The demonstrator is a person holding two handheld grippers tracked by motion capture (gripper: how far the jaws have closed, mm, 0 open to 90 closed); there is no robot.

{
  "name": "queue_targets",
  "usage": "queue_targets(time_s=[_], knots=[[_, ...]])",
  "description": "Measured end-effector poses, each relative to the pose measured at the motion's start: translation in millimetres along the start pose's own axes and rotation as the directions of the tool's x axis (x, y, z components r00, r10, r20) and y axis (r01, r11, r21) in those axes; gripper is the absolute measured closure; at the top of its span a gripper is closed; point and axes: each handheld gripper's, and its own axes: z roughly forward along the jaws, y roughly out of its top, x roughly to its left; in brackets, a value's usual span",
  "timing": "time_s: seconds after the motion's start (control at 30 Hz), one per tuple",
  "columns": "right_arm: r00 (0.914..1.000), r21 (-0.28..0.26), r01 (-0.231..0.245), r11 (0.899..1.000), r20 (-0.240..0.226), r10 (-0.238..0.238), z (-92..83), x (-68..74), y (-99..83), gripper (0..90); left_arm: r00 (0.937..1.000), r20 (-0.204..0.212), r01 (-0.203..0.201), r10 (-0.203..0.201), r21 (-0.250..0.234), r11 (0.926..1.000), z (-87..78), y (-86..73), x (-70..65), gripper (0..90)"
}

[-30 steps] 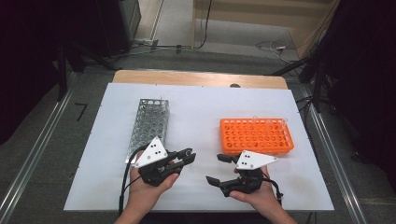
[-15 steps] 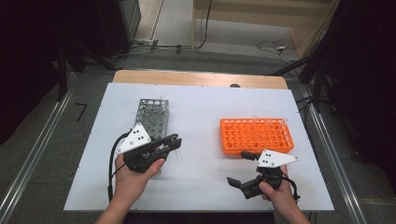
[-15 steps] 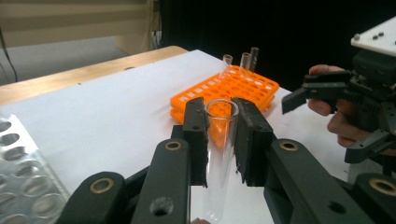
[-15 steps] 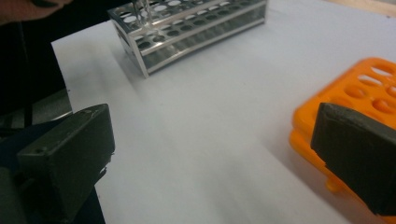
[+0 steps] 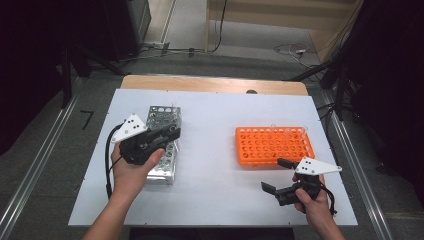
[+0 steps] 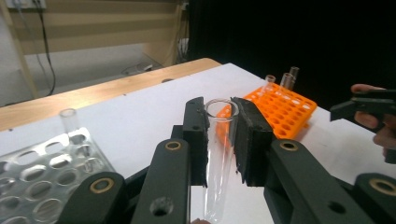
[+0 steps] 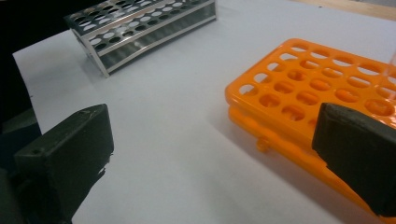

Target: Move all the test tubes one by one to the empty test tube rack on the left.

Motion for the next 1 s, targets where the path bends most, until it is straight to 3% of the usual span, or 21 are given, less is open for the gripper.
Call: queue_targets(time_s=[0.53, 1.0], knots=[[0.9989, -0.007, -0.033, 0.999, 0.033, 0.033, -3.2, -12.8, -4.1, 0.0, 0.9968, -0.078, 0.016, -0.017, -0.021, 0.9997, 19.4, 28.8, 40.1, 75.8], [0.9982, -0.006, -0.04, 0.999, 0.044, 0.04, -3.6, -16.7, -5.9, 0.0, 0.9852, -0.169, 0.032, -0.032, -0.002, 0.9995, 61.6, 26.3, 70.5, 75.8]])
